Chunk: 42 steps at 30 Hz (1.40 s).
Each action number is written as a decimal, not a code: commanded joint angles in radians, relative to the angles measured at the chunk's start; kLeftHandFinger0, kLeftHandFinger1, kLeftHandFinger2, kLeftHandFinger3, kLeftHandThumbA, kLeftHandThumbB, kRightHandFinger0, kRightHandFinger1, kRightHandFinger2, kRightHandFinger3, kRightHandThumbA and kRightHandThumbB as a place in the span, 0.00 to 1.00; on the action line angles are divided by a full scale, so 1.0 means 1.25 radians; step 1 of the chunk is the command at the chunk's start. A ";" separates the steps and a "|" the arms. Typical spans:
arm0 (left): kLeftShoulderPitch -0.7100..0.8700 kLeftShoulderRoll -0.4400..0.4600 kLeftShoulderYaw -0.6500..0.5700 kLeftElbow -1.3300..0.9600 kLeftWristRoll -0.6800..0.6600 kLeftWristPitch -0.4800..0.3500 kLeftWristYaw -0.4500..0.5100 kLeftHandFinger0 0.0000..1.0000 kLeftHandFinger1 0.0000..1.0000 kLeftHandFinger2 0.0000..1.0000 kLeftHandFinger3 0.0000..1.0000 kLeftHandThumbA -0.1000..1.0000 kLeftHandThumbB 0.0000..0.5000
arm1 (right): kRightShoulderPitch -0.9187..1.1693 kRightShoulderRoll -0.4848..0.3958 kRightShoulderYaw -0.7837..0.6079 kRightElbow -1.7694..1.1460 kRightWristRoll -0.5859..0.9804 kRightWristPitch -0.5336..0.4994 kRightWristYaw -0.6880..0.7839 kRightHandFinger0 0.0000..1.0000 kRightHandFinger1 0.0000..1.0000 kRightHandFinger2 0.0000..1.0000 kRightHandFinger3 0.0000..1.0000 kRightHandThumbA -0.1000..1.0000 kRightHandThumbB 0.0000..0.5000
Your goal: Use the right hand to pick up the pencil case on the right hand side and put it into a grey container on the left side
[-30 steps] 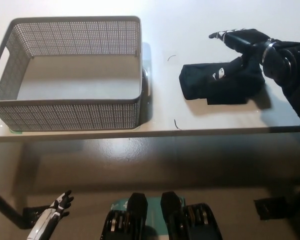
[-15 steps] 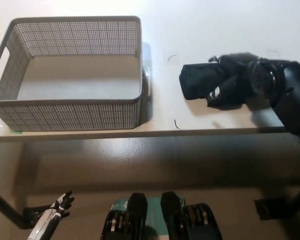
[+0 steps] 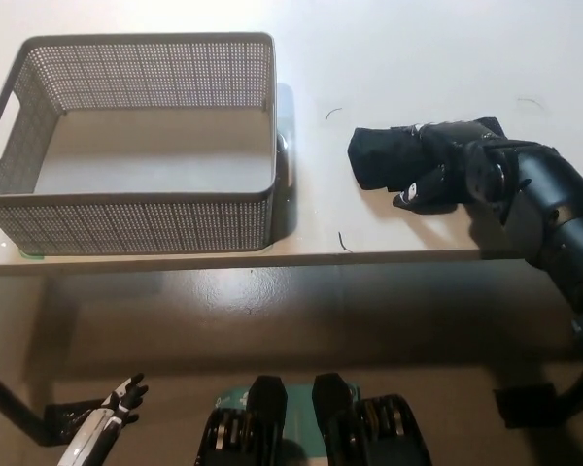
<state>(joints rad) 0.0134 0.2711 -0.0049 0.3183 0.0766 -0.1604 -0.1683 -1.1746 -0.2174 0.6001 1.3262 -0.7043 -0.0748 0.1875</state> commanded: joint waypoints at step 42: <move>0.001 0.027 -0.012 -0.022 0.021 -0.008 -0.009 1.00 1.00 1.00 1.00 1.00 0.78 | -0.037 -0.018 -0.076 -0.134 0.039 -0.187 -0.451 0.00 0.04 0.38 0.40 0.00 0.26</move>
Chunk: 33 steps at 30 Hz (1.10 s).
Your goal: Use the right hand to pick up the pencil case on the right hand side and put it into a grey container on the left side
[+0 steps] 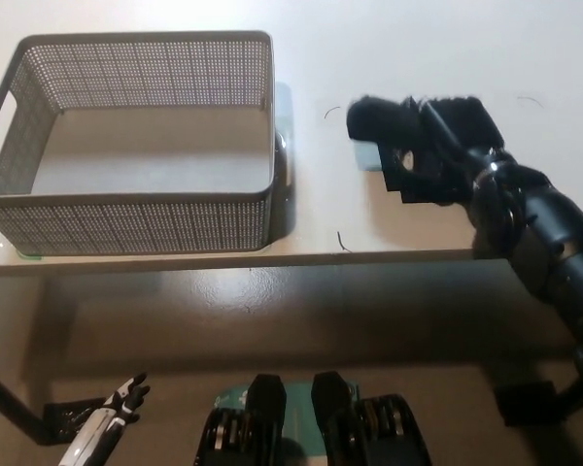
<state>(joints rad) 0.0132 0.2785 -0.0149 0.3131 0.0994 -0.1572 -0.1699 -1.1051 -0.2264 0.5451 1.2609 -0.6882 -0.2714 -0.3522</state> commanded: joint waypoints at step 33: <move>0.003 0.033 -0.041 -0.008 0.066 -0.002 -0.006 1.00 1.00 1.00 1.00 1.00 0.72 | -0.255 0.300 -0.035 -0.143 -0.016 -0.002 -0.020 0.00 0.06 0.57 0.25 0.00 0.45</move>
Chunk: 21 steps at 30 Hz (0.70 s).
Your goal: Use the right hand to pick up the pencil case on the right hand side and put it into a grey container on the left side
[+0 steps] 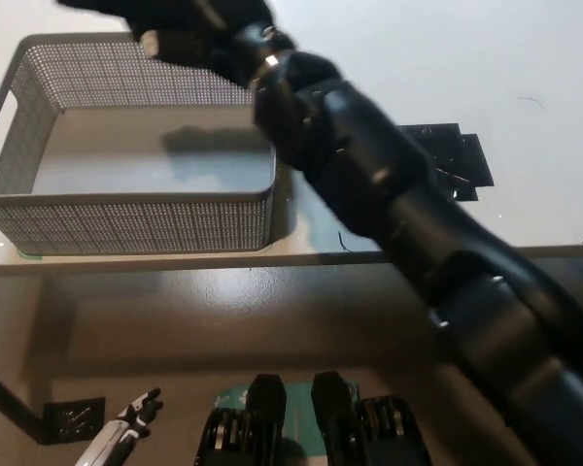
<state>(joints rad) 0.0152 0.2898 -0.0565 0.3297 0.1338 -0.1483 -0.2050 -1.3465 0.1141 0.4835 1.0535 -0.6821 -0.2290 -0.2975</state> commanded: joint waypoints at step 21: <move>-0.014 0.027 -0.031 -0.066 0.067 0.053 0.007 1.00 1.00 1.00 1.00 1.00 0.78 | -0.005 0.003 -0.012 0.000 0.093 0.011 0.256 1.00 1.00 1.00 1.00 1.00 0.98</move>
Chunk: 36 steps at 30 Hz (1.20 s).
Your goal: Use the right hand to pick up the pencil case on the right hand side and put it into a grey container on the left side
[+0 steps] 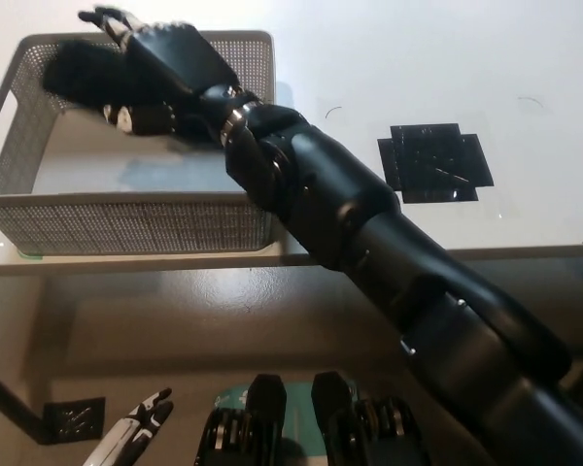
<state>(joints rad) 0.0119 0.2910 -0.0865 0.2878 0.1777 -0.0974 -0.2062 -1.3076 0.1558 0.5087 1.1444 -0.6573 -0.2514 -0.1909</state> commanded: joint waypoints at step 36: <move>-0.013 0.054 -0.024 0.019 0.013 -0.038 -0.032 1.00 1.00 1.00 1.00 1.00 0.47 | 0.399 -0.308 -0.317 -0.827 0.328 0.180 0.337 1.00 1.00 1.00 1.00 1.00 0.94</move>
<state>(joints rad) -0.0001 0.3244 -0.1169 0.3086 0.2194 -0.0874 -0.2268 -0.8450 -0.1714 0.2210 0.2885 -0.4352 -0.1283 0.1540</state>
